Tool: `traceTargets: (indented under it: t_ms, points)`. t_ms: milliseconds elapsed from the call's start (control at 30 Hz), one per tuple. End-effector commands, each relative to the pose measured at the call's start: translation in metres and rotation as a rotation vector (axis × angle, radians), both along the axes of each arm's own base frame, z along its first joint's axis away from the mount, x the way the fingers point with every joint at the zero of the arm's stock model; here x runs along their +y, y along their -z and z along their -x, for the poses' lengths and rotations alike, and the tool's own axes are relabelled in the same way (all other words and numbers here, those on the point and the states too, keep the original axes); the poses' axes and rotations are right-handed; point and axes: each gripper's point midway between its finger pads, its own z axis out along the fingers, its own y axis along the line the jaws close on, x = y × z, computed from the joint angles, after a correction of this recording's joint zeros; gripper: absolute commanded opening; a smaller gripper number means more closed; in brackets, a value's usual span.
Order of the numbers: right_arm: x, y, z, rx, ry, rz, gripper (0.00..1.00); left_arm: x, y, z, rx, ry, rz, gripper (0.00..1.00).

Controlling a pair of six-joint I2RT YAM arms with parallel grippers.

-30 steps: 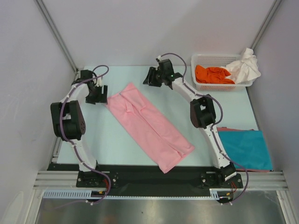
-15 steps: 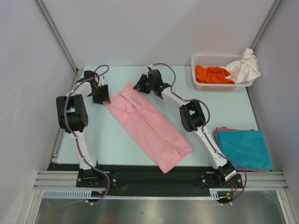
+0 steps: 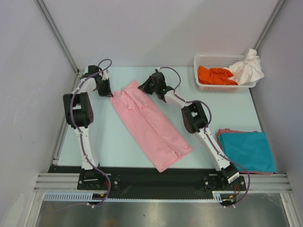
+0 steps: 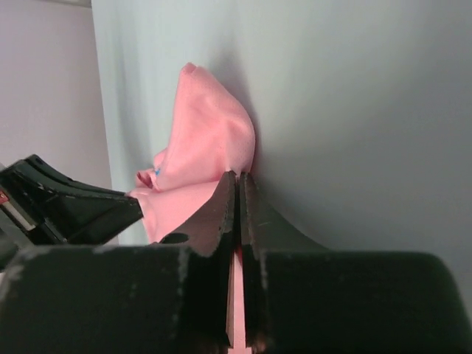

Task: Fold and stack the t-shirts
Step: Fold the tshirt

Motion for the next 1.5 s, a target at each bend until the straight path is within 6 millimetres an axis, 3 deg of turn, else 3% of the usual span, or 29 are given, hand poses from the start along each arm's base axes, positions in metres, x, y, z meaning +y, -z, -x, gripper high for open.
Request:
traceTargets:
  t_ms: [0,33,100,133,200,233,267,367,500,567,600,633,700,733,800,933,967,1033,1067,1133,1200,1233,1267,1300,1367,1400,1433,1467]
  points:
    - [-0.022,-0.036,-0.029,-0.05,0.142,-0.069,0.0,-0.032,-0.024,-0.04,-0.097,0.044,0.024,0.0]
    - [-0.031,-0.039,-0.033,-0.051,0.182,-0.05,0.0,-0.038,-0.044,-0.057,-0.151,0.049,0.024,0.0]
    - [-0.05,-0.038,-0.04,-0.044,0.246,-0.008,0.0,-0.067,-0.037,-0.067,-0.149,0.093,0.026,0.0]
    - [-0.067,-0.034,-0.041,-0.031,0.293,0.027,0.0,-0.076,-0.052,-0.081,-0.2,0.106,0.024,0.0]
    - [-0.093,-0.032,-0.045,-0.025,0.382,0.049,0.0,-0.104,-0.042,-0.086,-0.2,0.143,0.025,0.0]
    - [-0.103,-0.05,-0.046,-0.041,0.41,0.032,0.0,-0.112,-0.05,-0.092,-0.227,0.15,0.024,0.0]
    - [-0.124,-0.029,-0.043,0.002,0.448,0.052,0.0,-0.127,-0.043,-0.092,-0.221,0.171,0.032,0.0]
    - [-0.15,-0.027,-0.044,0.012,0.474,0.092,0.0,-0.144,-0.037,-0.097,-0.234,0.169,0.07,0.01]
    - [-0.163,-0.019,-0.039,0.031,0.475,0.126,0.0,-0.153,-0.041,-0.108,-0.263,0.145,0.101,0.05]
    - [-0.167,-0.017,-0.038,0.031,0.474,0.135,0.0,-0.157,-0.043,-0.111,-0.285,0.153,0.098,0.14]
    - [-0.169,-0.016,-0.039,0.031,0.473,0.138,0.1,-0.158,-0.045,-0.112,-0.293,0.154,0.099,0.19]
    - [-0.171,-0.017,-0.04,0.031,0.471,0.143,0.2,-0.159,-0.046,-0.113,-0.299,0.154,0.102,0.36]
    - [-0.175,-0.024,-0.04,0.023,0.461,0.165,0.42,-0.157,-0.048,-0.114,-0.302,0.15,0.098,0.57]
    - [-0.18,-0.028,-0.041,0.015,0.463,0.18,0.48,-0.155,-0.055,-0.116,-0.317,0.15,0.093,0.68]
    - [-0.19,-0.045,-0.039,-0.011,0.461,0.233,0.58,-0.144,-0.067,-0.12,-0.356,0.149,0.03,0.78]
    - [-0.211,-0.088,-0.035,-0.089,0.41,0.312,0.62,-0.111,-0.124,-0.133,-0.486,0.102,-0.083,0.88]
    - [-0.214,-0.091,-0.028,-0.08,0.384,0.348,0.63,-0.107,-0.148,-0.132,-0.529,0.098,-0.1,0.88]
    - [-0.225,-0.115,-0.011,-0.124,0.342,0.42,0.64,-0.097,-0.164,-0.132,-0.564,0.102,-0.167,0.89]
    - [-0.228,-0.115,-0.001,-0.113,0.318,0.442,0.64,-0.094,-0.179,-0.128,-0.583,0.096,-0.181,0.89]
    - [-0.235,-0.141,0.019,-0.141,0.288,0.456,0.65,-0.083,-0.182,-0.125,-0.578,0.088,-0.244,0.89]
    - [-0.243,-0.127,0.05,-0.095,0.205,0.519,0.65,-0.079,-0.183,-0.111,-0.54,0.103,-0.261,0.85]
    - [-0.249,-0.125,0.061,-0.077,0.188,0.547,0.65,-0.09,-0.182,-0.103,-0.528,0.151,-0.236,0.82]
    - [-0.258,-0.122,0.088,-0.036,0.145,0.601,0.65,-0.096,-0.177,-0.092,-0.506,0.211,-0.242,0.8]
    - [-0.262,-0.118,0.103,-0.01,0.123,0.626,0.65,-0.104,-0.178,-0.081,-0.5,0.26,-0.232,0.79]
    - [-0.268,-0.12,0.143,0.029,0.059,0.649,0.64,-0.123,-0.172,-0.042,-0.445,0.363,-0.194,0.72]
    - [-0.271,-0.104,0.168,0.076,0.017,0.683,0.63,-0.127,-0.148,-0.018,-0.375,0.427,-0.185,0.71]
    - [-0.273,-0.097,0.186,0.105,-0.011,0.703,0.63,-0.137,-0.169,0.005,-0.402,0.484,-0.165,0.71]
    - [-0.271,-0.088,0.212,0.16,-0.069,0.705,0.63,-0.15,-0.167,0.031,-0.38,0.569,-0.102,0.71]
